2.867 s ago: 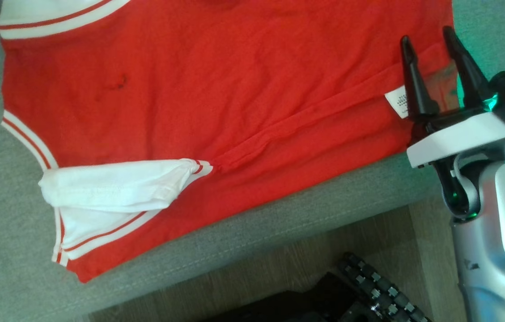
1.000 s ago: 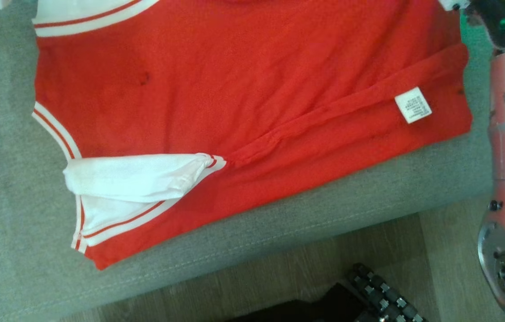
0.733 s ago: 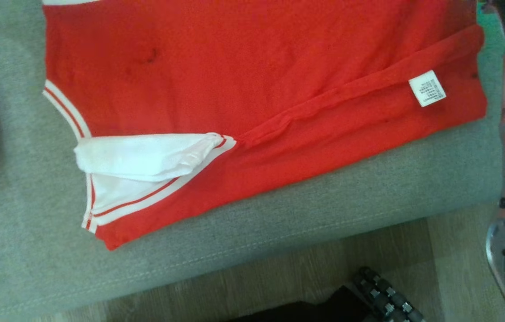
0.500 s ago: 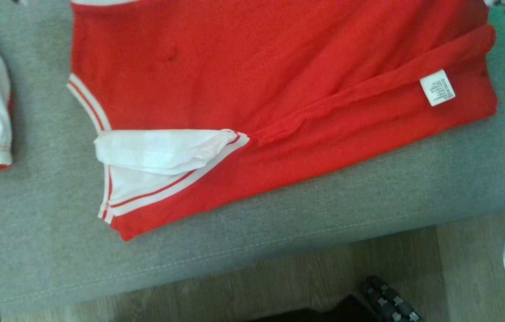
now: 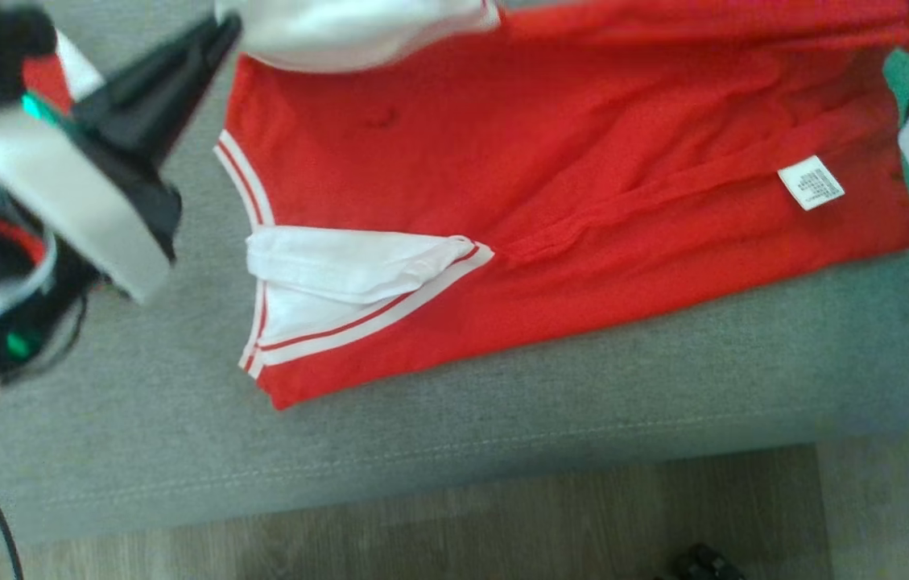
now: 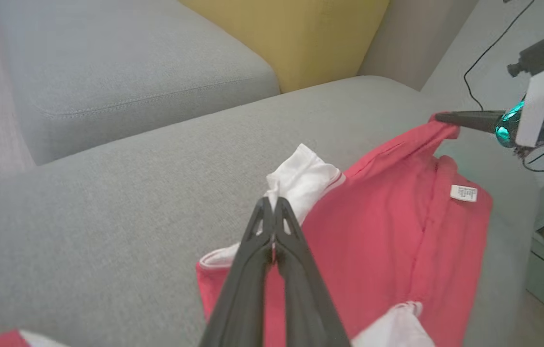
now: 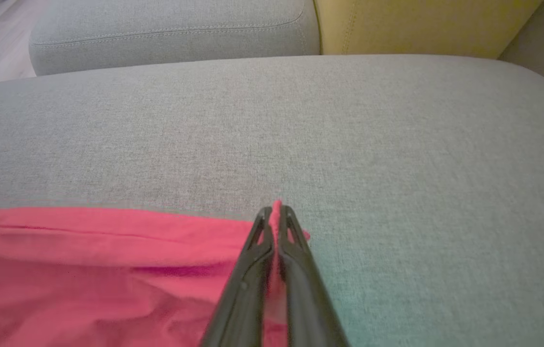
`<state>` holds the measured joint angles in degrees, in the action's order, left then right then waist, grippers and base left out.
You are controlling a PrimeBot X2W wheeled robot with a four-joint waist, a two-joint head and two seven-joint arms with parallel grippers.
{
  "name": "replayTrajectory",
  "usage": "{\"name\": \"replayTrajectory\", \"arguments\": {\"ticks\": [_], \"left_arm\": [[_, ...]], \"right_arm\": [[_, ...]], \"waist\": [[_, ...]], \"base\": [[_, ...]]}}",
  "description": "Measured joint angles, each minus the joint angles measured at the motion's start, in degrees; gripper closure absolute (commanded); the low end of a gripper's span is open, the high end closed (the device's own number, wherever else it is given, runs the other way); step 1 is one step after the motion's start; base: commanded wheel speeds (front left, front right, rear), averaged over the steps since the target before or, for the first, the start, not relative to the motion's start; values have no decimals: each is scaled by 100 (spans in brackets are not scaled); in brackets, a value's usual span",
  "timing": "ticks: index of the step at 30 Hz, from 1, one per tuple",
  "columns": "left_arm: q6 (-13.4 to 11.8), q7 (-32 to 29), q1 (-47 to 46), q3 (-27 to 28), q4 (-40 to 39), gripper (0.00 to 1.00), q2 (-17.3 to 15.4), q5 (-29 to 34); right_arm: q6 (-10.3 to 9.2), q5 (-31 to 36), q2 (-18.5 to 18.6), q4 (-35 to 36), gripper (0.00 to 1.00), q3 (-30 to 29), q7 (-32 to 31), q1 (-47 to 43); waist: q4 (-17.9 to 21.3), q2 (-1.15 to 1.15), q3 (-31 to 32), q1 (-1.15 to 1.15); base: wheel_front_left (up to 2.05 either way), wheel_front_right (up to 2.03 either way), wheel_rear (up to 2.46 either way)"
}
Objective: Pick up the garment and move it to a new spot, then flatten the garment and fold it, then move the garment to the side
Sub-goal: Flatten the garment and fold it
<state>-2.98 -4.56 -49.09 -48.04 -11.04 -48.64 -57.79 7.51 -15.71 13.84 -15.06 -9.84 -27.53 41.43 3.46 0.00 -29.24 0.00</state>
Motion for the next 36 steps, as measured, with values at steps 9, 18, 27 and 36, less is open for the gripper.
{"name": "replayTrajectory", "arguments": {"ticks": [9, 18, 27, 36], "left_arm": [[-570, 123, 1017, -87, -1140, 100, -421, -197], [-683, 158, 1657, -500, -1354, 100, -416, -337], [-921, 302, 2036, -886, -714, 100, 67, -157], [-1591, 1100, 2273, -840, -4, 0, 815, 171]], "right_arm": [[0, -15, 48, 389, 100, -465, -201, -677], [0, 143, 63, 673, 100, -665, -470, -1130], [0, 255, 44, 641, 100, -712, -527, -1534], [0, 243, -293, 521, 0, -1034, -53, -1546]], "waist": [[-255, 0, 184, 0], [-394, 0, 167, 0], [-465, 0, 241, 0], [-482, 0, 427, 0]], "base": [[0, 0, 0], [0, 0, 0], [0, 0, 0], [0, 0, 0]]}}
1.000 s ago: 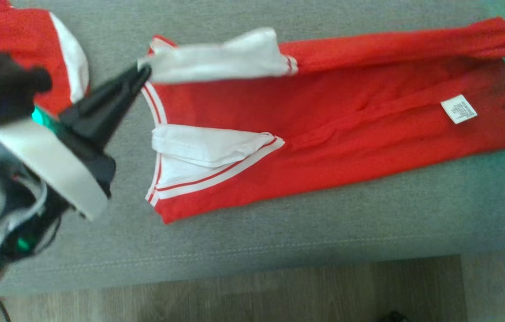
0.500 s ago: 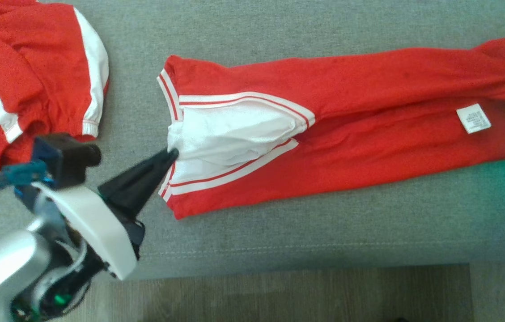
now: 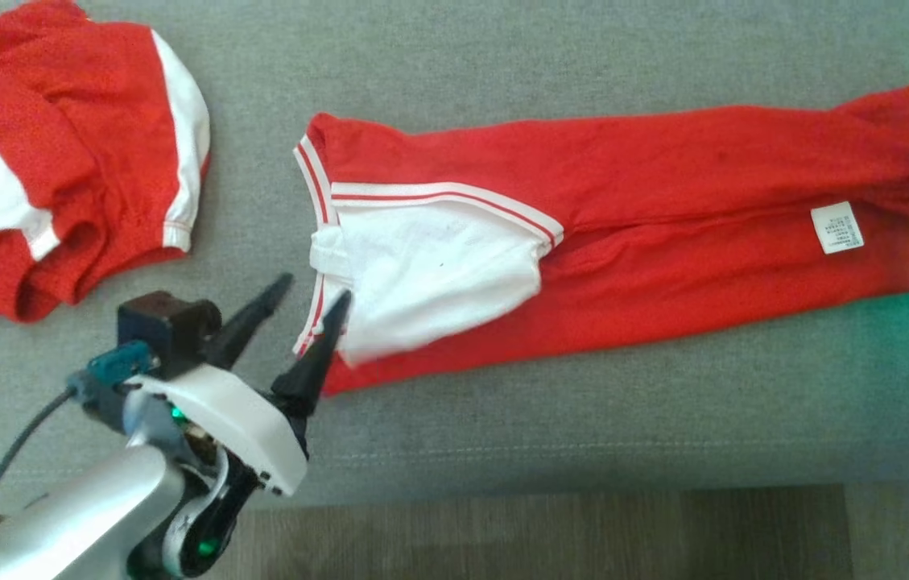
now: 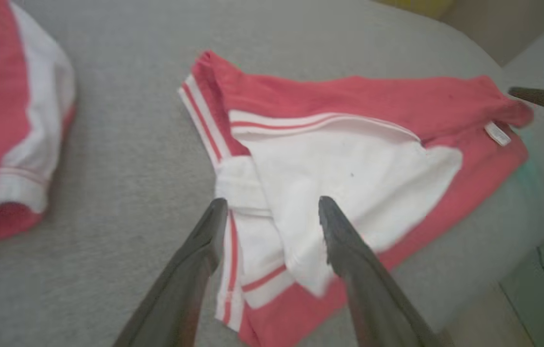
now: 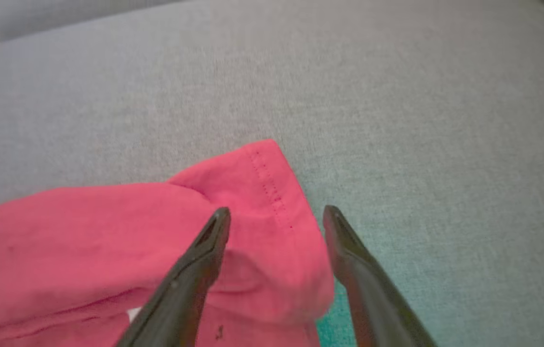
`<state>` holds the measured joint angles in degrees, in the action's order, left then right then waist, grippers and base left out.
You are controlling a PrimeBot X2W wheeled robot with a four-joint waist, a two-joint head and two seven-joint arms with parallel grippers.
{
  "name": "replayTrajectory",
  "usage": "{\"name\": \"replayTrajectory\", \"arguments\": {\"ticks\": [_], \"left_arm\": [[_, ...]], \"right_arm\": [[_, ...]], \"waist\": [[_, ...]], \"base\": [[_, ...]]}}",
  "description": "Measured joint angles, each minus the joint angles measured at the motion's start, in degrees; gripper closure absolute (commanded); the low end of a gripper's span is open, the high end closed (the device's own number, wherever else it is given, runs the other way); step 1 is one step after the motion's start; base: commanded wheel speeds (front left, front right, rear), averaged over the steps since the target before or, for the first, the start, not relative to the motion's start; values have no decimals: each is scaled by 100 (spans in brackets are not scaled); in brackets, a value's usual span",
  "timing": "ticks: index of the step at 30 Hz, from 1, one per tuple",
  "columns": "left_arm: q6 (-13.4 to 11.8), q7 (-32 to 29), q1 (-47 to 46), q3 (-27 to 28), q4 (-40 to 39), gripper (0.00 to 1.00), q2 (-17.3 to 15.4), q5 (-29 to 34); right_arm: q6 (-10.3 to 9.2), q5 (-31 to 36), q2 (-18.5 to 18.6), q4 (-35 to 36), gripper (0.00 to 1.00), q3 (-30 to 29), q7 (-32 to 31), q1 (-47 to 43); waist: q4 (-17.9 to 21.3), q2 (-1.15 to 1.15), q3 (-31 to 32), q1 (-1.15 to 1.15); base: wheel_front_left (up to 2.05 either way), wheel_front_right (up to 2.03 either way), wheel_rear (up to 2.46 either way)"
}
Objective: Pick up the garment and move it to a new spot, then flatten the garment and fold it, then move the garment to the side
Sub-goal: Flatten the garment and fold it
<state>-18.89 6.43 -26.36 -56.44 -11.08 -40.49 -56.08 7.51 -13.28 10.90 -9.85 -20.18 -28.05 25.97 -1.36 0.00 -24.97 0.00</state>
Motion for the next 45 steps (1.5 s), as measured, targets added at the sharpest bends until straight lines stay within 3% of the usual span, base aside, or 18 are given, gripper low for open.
{"name": "replayTrajectory", "arguments": {"ticks": [8, 11, 14, 19, 25, 32, 45], "left_arm": [[-1228, 759, 413, 435, 489, 0, 628, 744], [-1562, 781, 585, 762, 536, 0, 967, 1383], [-1691, 788, 782, 1143, 399, 0, 1378, 2140], [-1661, 812, 1396, 1479, 372, 0, 1852, 2997], [-1343, 812, 1859, 1661, 490, 0, 2178, 3406], [-1025, 812, 1958, 1890, 569, 0, 2487, 3585], [-548, 812, 2040, 2397, 701, 0, 2865, 4108]], "right_arm": [[0, -276, -651, 444, 0, -472, 716, -576], [0, -382, -765, 347, 0, -699, 1110, -537], [-1, -367, -771, -9, 0, -917, 1411, -529], [-1, 83, -843, -716, 0, -1326, 1740, -396], [-1, 884, -838, -1319, 0, -1896, 1696, 3], [-1, 1571, -657, -1543, 0, -2401, 1421, 191], [0, 1885, -601, -1729, 0, -2087, 616, 208]], "waist": [[-107, 0, 376, 0], [-166, 0, 531, 0], [-277, 0, 655, 0], [-551, 0, 836, 0], [-895, 0, 994, 0], [-1124, 0, 959, 0], [-977, 0, 708, 0]], "base": [[0, 0, 0], [0, 0, 0], [0, 0, 0], [0, 0, 0], [0, 0, 0], [0, 0, 0], [0, 0, 0]]}}
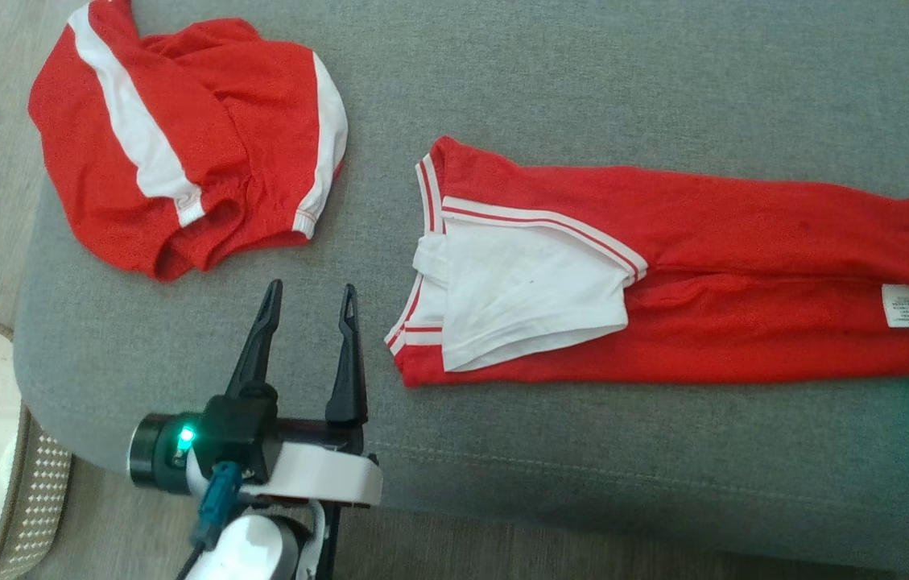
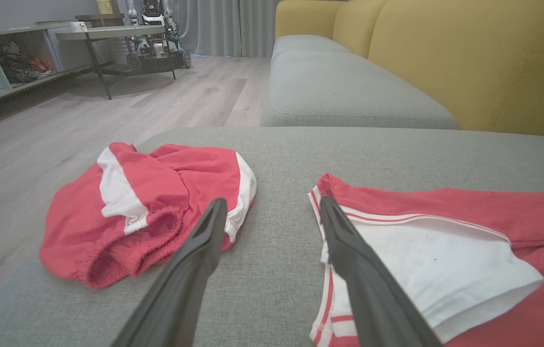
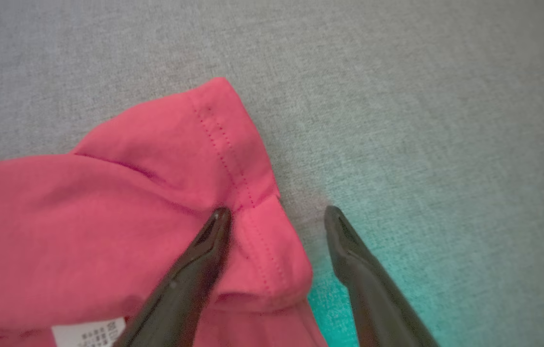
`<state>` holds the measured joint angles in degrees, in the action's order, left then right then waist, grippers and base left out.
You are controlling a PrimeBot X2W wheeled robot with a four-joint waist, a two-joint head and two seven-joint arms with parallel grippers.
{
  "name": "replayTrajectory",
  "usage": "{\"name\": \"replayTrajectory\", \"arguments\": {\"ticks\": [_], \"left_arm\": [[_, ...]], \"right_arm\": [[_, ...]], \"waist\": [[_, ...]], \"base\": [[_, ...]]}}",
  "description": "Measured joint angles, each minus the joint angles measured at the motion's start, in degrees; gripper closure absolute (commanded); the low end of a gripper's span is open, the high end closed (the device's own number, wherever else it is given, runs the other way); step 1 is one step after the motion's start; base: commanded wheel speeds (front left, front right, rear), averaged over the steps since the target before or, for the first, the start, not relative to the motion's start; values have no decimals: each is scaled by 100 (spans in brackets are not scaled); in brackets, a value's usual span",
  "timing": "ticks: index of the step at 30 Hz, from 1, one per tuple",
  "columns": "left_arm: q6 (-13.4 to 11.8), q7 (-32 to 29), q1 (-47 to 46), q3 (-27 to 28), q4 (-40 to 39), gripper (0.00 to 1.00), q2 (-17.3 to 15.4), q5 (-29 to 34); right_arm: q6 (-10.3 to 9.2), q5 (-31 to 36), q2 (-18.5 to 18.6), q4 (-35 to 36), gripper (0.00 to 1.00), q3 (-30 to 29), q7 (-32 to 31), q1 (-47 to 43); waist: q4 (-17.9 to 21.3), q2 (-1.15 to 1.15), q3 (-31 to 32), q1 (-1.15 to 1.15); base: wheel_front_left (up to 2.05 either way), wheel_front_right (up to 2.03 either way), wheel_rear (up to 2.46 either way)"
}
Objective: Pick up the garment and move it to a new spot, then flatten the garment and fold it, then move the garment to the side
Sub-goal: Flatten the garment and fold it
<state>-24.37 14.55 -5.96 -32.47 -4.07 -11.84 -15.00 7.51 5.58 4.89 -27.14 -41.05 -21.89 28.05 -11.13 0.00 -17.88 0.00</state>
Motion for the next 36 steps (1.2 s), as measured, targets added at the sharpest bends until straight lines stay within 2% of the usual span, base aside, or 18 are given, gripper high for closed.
{"name": "replayTrajectory", "arguments": {"ticks": [7, 8, 9, 11, 12, 18, 25, 31, 36], "left_arm": [[226, 0, 17, 196, 71, 0, 165, 179], [244, 0, 27, 209, 78, 0, 180, 181], [275, 0, 49, 236, 81, 0, 197, 181], [322, 0, 127, 320, 91, 0, 237, 196], [330, 0, 153, 346, 102, 0, 254, 230], [477, 0, 176, 445, 103, 0, 326, 346], [608, 0, 221, 565, 69, 0, 346, 487], [723, 0, 215, 705, 21, 0, 330, 584], [826, 1, 201, 727, 21, 0, 327, 655]], "right_arm": [[-8, -591, 89, 100, 0, 636, -644, -109], [-8, -717, 91, 160, 9, 722, -709, -166], [-8, -827, 90, 225, 29, 800, -758, -219], [-8, -985, 89, 357, 87, 925, -860, -316], [-7, -1054, 88, 405, 100, 987, -889, -344], [0, -1271, 51, 616, 100, 1152, -716, -488], [0, -1272, 54, 1048, 100, 829, -566, -708], [0, -1438, 310, 1717, 100, 757, -639, -722], [0, -1437, 426, 2084, 100, 788, -926, -370]], "waist": [[45, 0, 10, 0], [54, 0, 10, 0], [64, 0, 9, 0], [90, 0, 4, 0], [108, 0, 1, 0], [287, 0, 5, 0], [662, 0, -11, 0], [1047, 0, -94, 0], [1339, 0, -161, 0]], "base": [[0, 0, 0], [0, 0, 0], [0, 0, 0], [0, 0, 0], [0, 0, 0], [0, 0, 0], [0, 0, 0], [0, 0, 0], [0, 0, 0]]}}
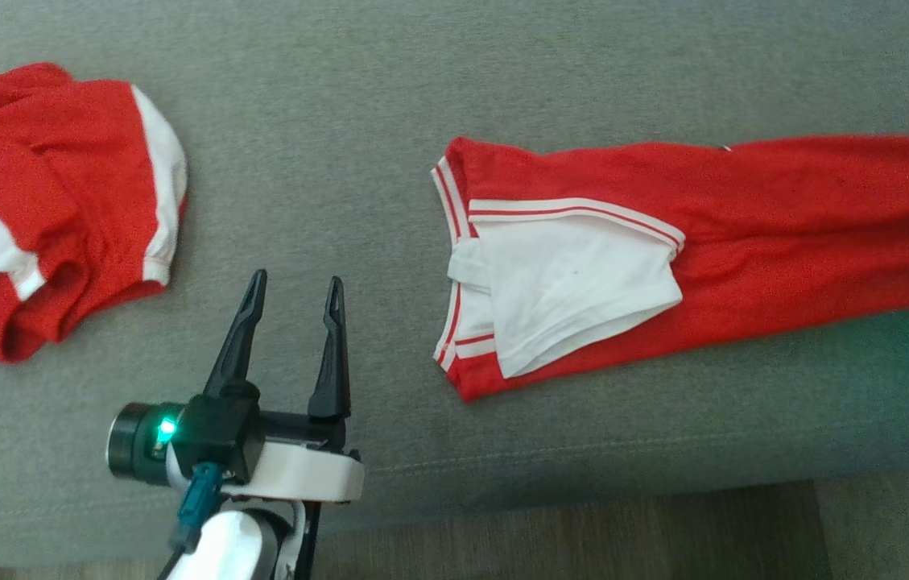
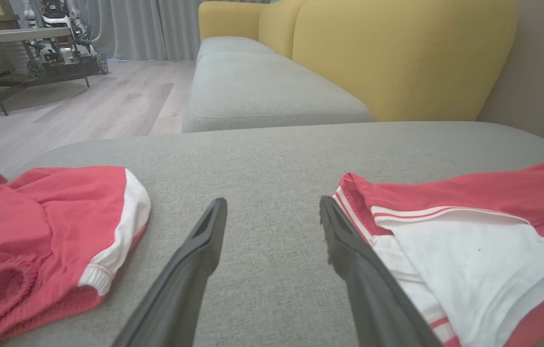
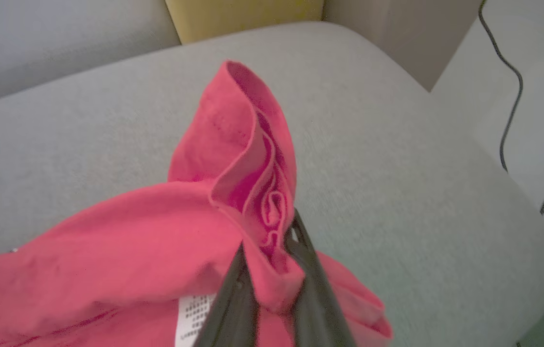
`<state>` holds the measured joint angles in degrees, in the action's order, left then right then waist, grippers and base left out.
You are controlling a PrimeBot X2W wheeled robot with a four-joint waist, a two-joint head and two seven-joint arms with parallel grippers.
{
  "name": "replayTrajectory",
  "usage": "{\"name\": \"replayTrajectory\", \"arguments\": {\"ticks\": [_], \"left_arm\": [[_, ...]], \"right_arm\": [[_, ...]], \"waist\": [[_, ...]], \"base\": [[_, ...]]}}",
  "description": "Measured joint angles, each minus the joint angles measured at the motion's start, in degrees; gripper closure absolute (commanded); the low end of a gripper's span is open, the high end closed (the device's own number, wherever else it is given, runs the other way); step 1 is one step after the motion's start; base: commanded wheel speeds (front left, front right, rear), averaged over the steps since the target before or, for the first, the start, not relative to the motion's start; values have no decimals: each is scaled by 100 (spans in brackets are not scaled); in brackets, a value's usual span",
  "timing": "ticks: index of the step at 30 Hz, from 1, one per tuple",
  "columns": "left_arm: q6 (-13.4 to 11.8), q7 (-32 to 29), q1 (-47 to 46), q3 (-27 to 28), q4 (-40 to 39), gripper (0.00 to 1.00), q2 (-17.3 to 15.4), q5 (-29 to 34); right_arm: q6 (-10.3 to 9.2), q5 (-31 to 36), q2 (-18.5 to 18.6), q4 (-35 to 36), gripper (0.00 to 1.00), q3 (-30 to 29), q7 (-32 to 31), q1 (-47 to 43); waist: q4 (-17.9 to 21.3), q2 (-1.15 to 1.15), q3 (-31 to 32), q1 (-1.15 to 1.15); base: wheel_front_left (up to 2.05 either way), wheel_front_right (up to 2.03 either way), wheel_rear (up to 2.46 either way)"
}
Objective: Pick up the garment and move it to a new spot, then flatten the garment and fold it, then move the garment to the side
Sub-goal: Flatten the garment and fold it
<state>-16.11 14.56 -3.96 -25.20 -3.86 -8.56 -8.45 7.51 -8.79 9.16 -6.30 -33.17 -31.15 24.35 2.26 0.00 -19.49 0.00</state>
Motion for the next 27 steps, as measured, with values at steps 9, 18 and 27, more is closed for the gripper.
{"name": "replayTrajectory", "arguments": {"ticks": [9, 18, 27], "left_arm": [[56, 0, -3, 20, 25, 0, 38, 30], [107, 0, 4, 55, 79, 0, 177, 30], [167, 0, 14, 183, 134, 0, 253, 32]], "right_arm": [[0, -404, -450, 1094, 100, 799, -684, 219], [-1, -838, -556, 1817, 100, 2176, -980, -184], [-1, -1588, -572, 951, 100, 3203, -452, -269]], "waist": [[225, 0, 37, 0], [110, 0, 284, 0], [-288, 0, 434, 0]], "base": [[0, 0, 0], [0, 0, 0], [0, 0, 0]]}}
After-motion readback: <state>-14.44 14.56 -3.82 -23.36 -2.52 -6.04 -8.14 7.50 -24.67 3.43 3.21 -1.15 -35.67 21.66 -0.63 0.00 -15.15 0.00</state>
